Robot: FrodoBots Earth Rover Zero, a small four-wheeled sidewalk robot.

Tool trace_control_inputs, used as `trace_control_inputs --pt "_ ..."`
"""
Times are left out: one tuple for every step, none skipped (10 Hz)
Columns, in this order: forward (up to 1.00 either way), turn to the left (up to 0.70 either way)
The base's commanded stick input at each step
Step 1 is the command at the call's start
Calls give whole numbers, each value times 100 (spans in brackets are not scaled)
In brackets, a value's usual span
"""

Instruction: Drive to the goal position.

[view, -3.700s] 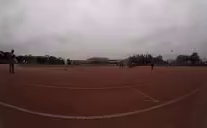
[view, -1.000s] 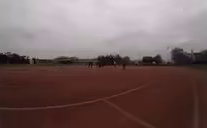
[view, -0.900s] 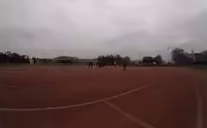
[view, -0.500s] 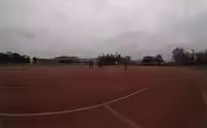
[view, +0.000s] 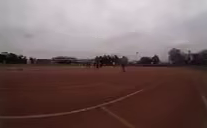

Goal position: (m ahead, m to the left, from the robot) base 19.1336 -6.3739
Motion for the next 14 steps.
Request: trace_control_inputs --pt "0 -70" --pt "0 -70" --pt "0 -70" --pt "0 -70" --pt "0 -70" --pt "0 -70" --pt "0 -70" --pt "0 -70" --pt "0 -70" --pt "0 -70" --pt "0 -70" --pt "0 -70" --pt "0 -70" --pt "0 -70"
